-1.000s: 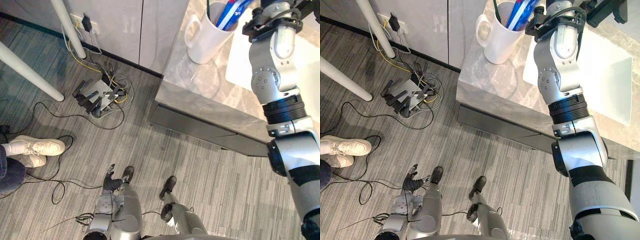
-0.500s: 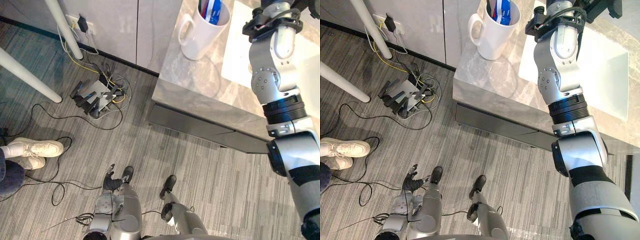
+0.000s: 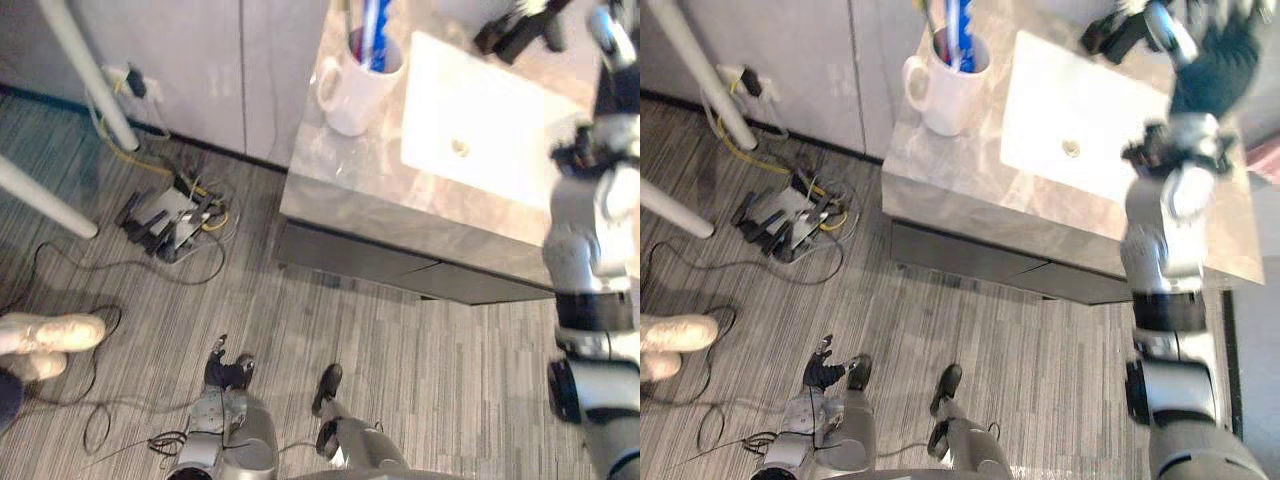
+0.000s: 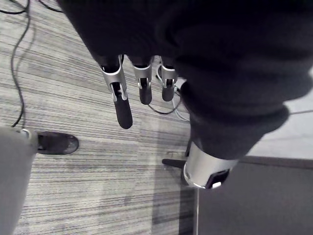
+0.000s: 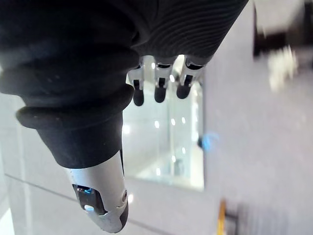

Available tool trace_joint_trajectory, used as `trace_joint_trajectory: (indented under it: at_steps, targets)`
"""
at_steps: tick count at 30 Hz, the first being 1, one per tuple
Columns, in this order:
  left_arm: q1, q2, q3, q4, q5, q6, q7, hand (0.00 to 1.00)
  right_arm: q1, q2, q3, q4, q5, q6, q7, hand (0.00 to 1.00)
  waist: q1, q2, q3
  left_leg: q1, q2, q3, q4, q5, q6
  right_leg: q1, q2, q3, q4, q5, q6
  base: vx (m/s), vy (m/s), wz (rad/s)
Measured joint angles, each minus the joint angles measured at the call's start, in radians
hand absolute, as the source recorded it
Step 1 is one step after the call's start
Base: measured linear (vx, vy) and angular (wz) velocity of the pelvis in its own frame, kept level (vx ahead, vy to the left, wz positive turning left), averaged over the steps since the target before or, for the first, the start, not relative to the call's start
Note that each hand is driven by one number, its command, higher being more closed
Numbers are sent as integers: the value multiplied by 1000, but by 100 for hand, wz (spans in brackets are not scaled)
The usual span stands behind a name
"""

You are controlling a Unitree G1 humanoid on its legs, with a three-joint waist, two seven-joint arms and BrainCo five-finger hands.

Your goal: Organize washtable

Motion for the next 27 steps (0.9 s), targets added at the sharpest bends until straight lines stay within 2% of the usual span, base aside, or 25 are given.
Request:
trace_joint_trajectory:
  at_steps: [1, 2, 3, 4, 5, 6, 8, 10, 11, 13, 14, 16, 18, 21, 22, 24, 27]
  targets:
    - [16, -10, 40, 40, 1, 1, -1, 0, 129, 76, -66, -27, -64, -17, -2, 0, -32, 29, -27, 32, 2, 35, -4, -20, 0, 14, 2, 31, 0, -5, 6, 29, 29, -64]
    - [20, -14, 55, 53, 0, 0, -2, 0, 177, 105, -85, -31, -84, -18, -6, 0, -43, 38, -32, 44, 2, 49, -6, -26, -2, 20, 2, 42, 0, -12, 8, 9, 22, -73]
    - [34, -15, 80, 72, -1, 0, -3, 0, 279, 168, -96, -35, -121, -16, -17, 0, -59, 41, -52, 66, -10, 79, -13, -31, -7, 24, -7, 55, 0, -57, 8, -17, -12, -56]
    - [41, -20, 101, 91, -2, 0, -6, 0, 368, 223, -91, -28, -150, -12, -22, 0, -64, 55, -65, 80, -10, 94, -19, -33, -9, 24, -5, 68, 0, -79, -7, -3, -54, -57]
    - [55, -25, 122, 111, -14, -2, -17, 0, 476, 292, -66, -1, -197, 9, -20, 0, -77, 76, -77, 97, -10, 94, -35, -31, -12, 26, 0, 69, 0, -89, 4, 5, -63, -41]
    - [61, -25, 131, 122, -24, -1, -19, 0, 516, 324, -55, 31, -216, 23, -18, 0, -83, 85, -81, 105, -8, 92, -39, -31, -12, 30, 4, 70, 0, -89, 4, 7, -77, -32]
    - [74, -35, 138, 153, -69, -2, -22, 0, 627, 423, -3, 247, -268, 90, -12, 0, -98, 113, -97, 124, -5, 91, -52, -29, -15, 47, 18, 75, -1, -93, -3, -5, -53, -16]
    - [77, -46, 137, 157, -86, -2, -40, 0, 638, 454, 13, 448, -309, 141, 4, 0, -103, 130, -103, 130, -3, 93, -53, -29, -15, 52, 20, 75, -1, -94, -4, 1, -15, -1]
    - [76, -50, 136, 162, -97, -4, -42, 0, 635, 456, 19, 520, -315, 153, 5, 0, -102, 134, -104, 133, -4, 95, -54, -29, -15, 54, 20, 76, -1, -94, -4, 3, -8, -4]
    - [71, -60, 136, 190, -149, -5, -42, 0, 602, 458, 18, 817, -326, 183, 9, 0, -94, 153, -115, 145, -5, 98, -64, -29, -15, 60, 14, 78, -3, -94, -4, 0, 0, 0]
    - [71, -61, 136, 194, -167, -5, -42, 0, 589, 456, 14, 885, -328, 189, 10, 0, -92, 157, -116, 148, -7, 99, -66, -29, -15, 63, 12, 78, -4, -94, -4, 0, 0, 0]
    - [66, -63, 137, 216, -226, -5, -41, 0, 534, 456, -39, 1165, -335, 236, 11, 0, -76, 169, -115, 172, -12, 91, -73, -29, -15, 89, 6, 68, -4, -101, -6, 41, 33, 12]
    - [63, -64, 138, 235, -246, -4, -40, 0, 508, 456, -80, 1300, -334, 274, 14, 0, -74, 180, -123, 181, -20, 74, -89, -29, -14, 98, -1, 55, -4, -108, 1, 49, 30, 24]
    - [58, -67, 142, 253, -254, -5, -40, 0, 501, 442, -100, 1334, -338, 297, 23, 0, -75, 186, -125, 201, -30, 57, -101, -26, -17, 122, -11, 37, -2, -113, 9, 57, 35, 19]
    - [61, -67, 148, 253, -257, -5, -40, 100, 497, 443, -95, 1334, -347, 296, 28, 0, -75, 189, -125, 211, -33, 50, -103, -26, -16, 133, -15, 30, -1, -114, 8, 88, 51, 22]
    - [58, -71, 163, 247, -278, -6, -39, 100, 494, 436, -64, 1334, -367, 295, 42, 0, -76, 190, -128, 211, -40, 32, -103, -24, -9, 142, -20, 12, -1, -117, 12, 79, 33, 26]
    - [102, -103, 229, 47, -405, -7, -28, 100, 476, 430, 18, 1329, -411, 289, 50, 0, -64, 182, -129, 206, -46, 19, -102, -25, -6, 145, -24, -3, -1, -119, 12, 44, 14, 16]
